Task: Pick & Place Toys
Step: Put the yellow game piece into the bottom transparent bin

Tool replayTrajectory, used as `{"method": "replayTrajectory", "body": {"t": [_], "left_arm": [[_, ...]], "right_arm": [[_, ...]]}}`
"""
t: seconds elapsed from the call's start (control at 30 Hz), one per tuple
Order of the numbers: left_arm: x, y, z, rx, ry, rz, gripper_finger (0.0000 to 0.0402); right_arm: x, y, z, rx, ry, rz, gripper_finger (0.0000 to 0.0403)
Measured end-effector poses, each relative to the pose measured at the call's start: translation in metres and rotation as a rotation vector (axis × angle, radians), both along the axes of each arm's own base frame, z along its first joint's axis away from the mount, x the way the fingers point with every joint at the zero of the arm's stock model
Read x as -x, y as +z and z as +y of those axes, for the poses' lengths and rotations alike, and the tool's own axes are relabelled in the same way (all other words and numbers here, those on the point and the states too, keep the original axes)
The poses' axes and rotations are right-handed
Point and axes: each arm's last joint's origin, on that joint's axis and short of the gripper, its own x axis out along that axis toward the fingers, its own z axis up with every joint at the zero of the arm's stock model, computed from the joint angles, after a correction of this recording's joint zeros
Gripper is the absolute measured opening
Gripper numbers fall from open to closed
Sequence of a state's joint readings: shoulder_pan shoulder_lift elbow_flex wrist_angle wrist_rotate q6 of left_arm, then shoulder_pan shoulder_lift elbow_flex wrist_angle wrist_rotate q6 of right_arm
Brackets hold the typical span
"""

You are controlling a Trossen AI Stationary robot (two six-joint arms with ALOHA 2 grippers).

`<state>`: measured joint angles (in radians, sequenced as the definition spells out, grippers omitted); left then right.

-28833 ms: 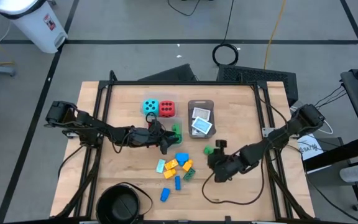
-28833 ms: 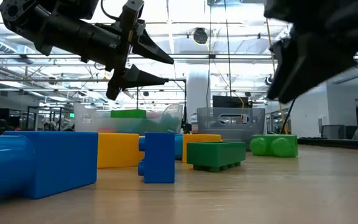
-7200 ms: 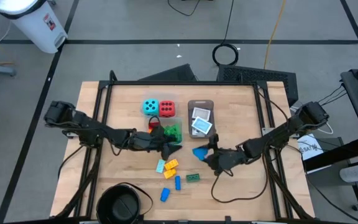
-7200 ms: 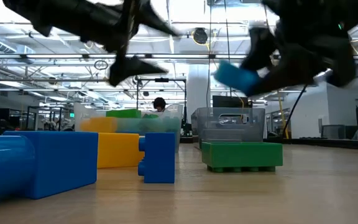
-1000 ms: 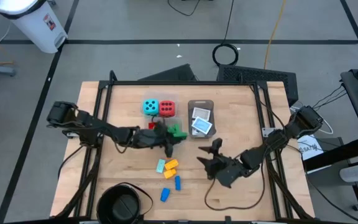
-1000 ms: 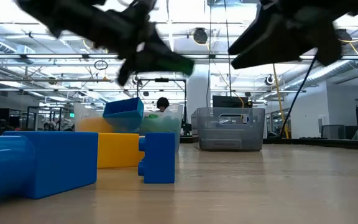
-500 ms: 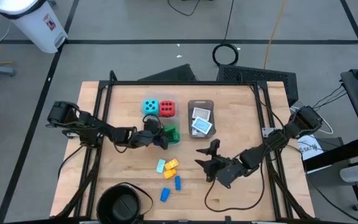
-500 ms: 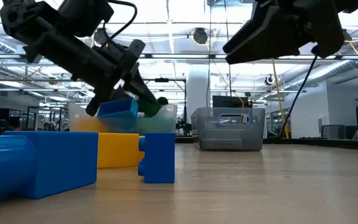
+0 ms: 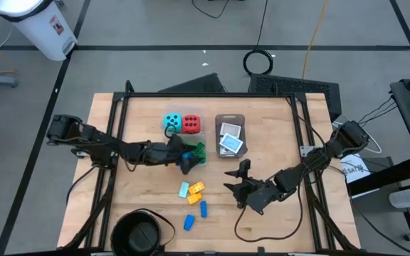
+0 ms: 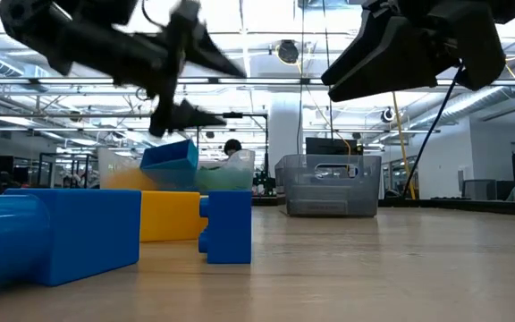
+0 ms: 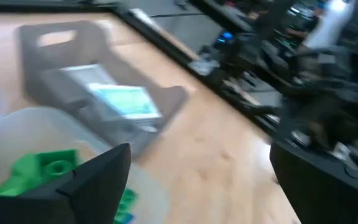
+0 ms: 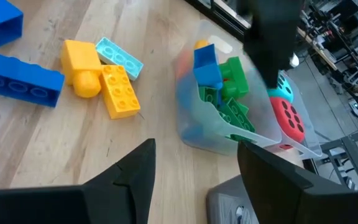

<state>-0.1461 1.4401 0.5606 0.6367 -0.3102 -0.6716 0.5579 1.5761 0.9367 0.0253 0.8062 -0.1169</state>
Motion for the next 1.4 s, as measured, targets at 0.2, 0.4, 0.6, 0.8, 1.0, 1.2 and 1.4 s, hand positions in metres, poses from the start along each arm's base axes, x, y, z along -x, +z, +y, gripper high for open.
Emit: {"method": "replayTrajectory", "body": {"t": [0.2,0.4,0.6,0.8,1.0,1.2,1.4], "left_arm": [[0.014,0.025,-0.041,-0.157,-0.192,0.023,0.0371],[0.022,0.032,-0.09,-0.27,-0.321,0.243,0.0336],[0.033,-0.002,-0.113,-0.209,-0.249,0.453,0.0302],[0.029,-0.033,-0.121,-0.164,-0.223,0.556,0.0278],[0.018,-0.063,-0.116,-0.141,-0.258,0.665,0.0258],[-0.004,-0.079,-0.109,-0.134,-0.328,0.605,0.0234],[-0.028,-0.08,-0.098,-0.118,-0.377,0.441,0.0212]], "right_arm": [[0.0,0.0,0.0,0.005,0.002,0.002,0.0196],[0.0,0.0,0.0,0.022,0.011,0.007,0.0193],[0.0,0.001,0.0,0.018,0.011,0.001,0.019],[0.0,0.001,0.0,0.011,0.008,-0.002,0.0191],[0.0,0.001,0.0,0.015,0.01,-0.001,0.0188],[-0.001,0.001,0.0,0.015,0.011,-0.002,0.0189],[-0.001,0.002,0.001,-0.015,-0.001,-0.018,0.0185]]}}
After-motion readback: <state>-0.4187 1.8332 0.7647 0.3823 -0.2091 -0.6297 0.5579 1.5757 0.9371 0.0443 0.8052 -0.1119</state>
